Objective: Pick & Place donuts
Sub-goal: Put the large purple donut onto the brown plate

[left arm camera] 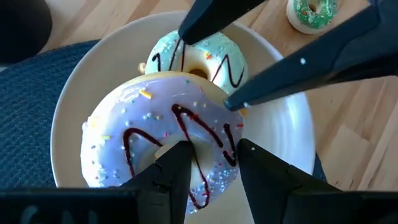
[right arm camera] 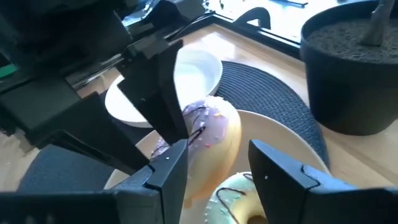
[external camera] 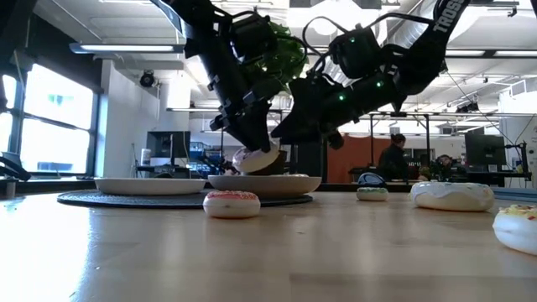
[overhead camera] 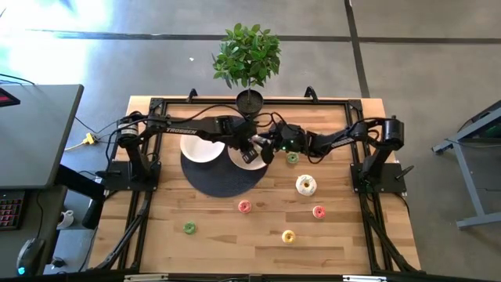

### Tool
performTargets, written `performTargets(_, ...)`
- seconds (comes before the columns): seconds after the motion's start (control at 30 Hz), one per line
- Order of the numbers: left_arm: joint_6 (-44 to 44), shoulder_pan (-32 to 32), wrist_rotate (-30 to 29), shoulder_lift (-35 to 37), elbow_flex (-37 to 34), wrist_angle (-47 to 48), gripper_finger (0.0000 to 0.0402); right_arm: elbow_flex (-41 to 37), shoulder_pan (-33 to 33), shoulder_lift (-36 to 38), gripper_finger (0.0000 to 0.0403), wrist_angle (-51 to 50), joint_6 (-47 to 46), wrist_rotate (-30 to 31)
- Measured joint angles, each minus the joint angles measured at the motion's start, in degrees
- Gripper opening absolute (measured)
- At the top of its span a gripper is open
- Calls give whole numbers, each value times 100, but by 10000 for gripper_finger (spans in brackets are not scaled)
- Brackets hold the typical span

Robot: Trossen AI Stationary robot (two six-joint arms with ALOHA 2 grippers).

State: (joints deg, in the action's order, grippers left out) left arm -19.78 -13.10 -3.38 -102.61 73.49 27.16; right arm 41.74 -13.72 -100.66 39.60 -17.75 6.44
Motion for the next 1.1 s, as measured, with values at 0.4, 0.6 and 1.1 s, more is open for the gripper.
performTargets(0.4, -151, 43, 51, 0, 0, -13, 126, -1, -15, 0, 165, -32, -14, -510)
performTargets(0.6, -17, 202, -53, 0, 0, 3, 126, -23, -20, 1, 165, -10, 455, -816)
performTargets(1.1, 84, 201, -456, 175, 25, 390, 126, -26, -17, 22, 165, -102, 911, -861)
